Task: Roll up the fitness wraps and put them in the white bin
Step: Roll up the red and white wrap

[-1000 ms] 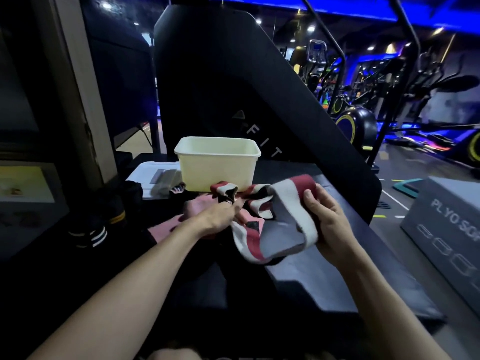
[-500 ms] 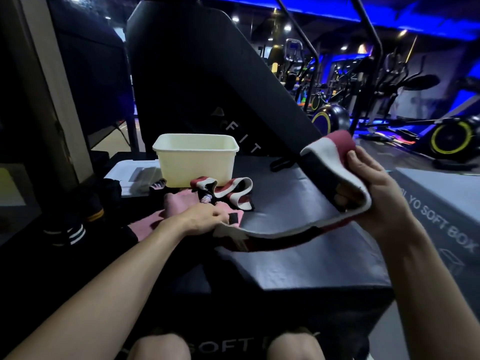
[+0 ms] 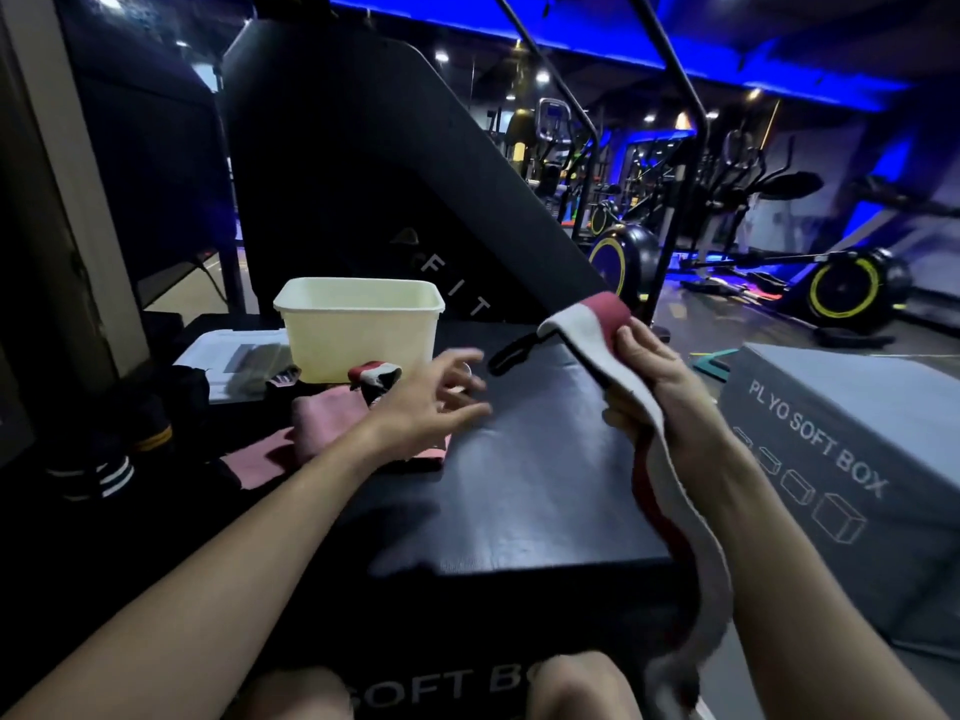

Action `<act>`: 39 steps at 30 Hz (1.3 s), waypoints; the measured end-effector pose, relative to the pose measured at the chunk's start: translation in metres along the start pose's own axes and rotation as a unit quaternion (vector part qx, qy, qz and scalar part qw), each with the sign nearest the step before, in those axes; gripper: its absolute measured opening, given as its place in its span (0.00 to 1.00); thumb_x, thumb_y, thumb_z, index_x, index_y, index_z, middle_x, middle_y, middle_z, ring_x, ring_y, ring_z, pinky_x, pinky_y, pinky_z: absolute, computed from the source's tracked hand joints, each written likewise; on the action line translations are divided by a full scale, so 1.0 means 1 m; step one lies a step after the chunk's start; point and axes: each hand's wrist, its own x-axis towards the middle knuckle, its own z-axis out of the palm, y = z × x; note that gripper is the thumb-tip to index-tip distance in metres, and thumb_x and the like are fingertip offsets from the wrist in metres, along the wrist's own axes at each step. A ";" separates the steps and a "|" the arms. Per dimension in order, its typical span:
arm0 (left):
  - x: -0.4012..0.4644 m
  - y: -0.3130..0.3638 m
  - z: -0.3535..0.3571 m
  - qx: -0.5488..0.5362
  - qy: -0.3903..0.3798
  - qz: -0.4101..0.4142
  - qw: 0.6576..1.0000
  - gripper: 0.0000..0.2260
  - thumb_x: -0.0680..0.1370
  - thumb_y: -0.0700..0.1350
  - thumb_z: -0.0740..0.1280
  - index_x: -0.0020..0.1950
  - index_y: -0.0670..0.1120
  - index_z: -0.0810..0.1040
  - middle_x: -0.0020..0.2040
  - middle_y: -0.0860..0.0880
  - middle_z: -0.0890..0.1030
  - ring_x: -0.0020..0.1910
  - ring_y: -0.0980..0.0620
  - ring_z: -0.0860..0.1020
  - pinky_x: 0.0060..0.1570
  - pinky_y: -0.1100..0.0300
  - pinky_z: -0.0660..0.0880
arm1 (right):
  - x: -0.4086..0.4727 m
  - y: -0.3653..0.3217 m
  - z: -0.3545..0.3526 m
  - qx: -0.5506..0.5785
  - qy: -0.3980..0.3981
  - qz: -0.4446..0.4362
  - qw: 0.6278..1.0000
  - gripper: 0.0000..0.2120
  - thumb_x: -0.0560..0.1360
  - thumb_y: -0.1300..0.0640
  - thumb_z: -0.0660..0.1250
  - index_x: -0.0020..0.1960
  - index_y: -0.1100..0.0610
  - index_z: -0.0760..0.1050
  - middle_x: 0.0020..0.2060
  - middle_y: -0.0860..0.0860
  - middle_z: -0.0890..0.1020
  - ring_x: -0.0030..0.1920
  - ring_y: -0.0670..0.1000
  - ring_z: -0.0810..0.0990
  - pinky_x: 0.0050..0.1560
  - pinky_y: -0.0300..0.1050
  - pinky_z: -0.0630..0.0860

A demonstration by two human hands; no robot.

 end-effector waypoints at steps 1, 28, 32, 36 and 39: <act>0.003 0.015 0.003 -0.046 -0.003 0.016 0.999 0.28 0.74 0.50 0.78 0.70 0.63 0.69 0.63 0.50 0.79 0.56 0.55 0.83 0.56 0.60 0.80 | 0.001 0.002 0.002 -0.007 -0.008 0.005 1.000 0.13 0.83 0.54 0.62 0.43 0.46 0.81 0.26 0.45 0.71 0.19 0.43 0.67 0.21 0.32 0.64; 0.085 0.097 -0.023 0.190 0.165 0.169 0.953 0.07 0.79 0.49 0.72 0.51 0.46 0.84 0.44 0.55 0.83 0.45 0.59 0.79 0.46 0.73 0.70 | 0.062 0.033 0.035 -0.211 -0.110 0.023 0.971 0.12 0.71 0.56 0.62 0.41 0.64 0.79 0.36 0.60 0.81 0.37 0.56 0.78 0.41 0.47 0.75; 0.087 0.074 -0.021 0.046 0.161 0.115 0.979 0.16 0.78 0.48 0.75 0.64 0.49 0.80 0.50 0.55 0.84 0.49 0.59 0.82 0.49 0.69 0.75 | 0.079 0.037 0.018 -0.111 -0.078 0.031 0.990 0.12 0.81 0.68 0.59 0.53 0.60 0.81 0.40 0.57 0.85 0.37 0.53 0.84 0.42 0.45 0.81; 0.075 0.030 -0.006 -0.020 0.167 -0.013 0.986 0.24 0.78 0.48 0.74 0.72 0.49 0.70 0.58 0.51 0.79 0.53 0.53 0.81 0.54 0.59 0.80 | 0.103 0.050 0.004 -0.055 -0.073 0.051 0.994 0.16 0.81 0.68 0.58 0.61 0.56 0.79 0.49 0.59 0.84 0.43 0.55 0.83 0.52 0.52 0.80; 0.059 0.001 0.021 -0.159 0.095 -0.152 0.971 0.23 0.81 0.49 0.70 0.71 0.45 0.66 0.59 0.44 0.80 0.47 0.49 0.84 0.54 0.48 0.81 | 0.121 0.066 -0.003 -0.047 -0.045 0.066 0.996 0.16 0.81 0.70 0.56 0.60 0.56 0.78 0.43 0.56 0.83 0.38 0.51 0.82 0.42 0.46 0.81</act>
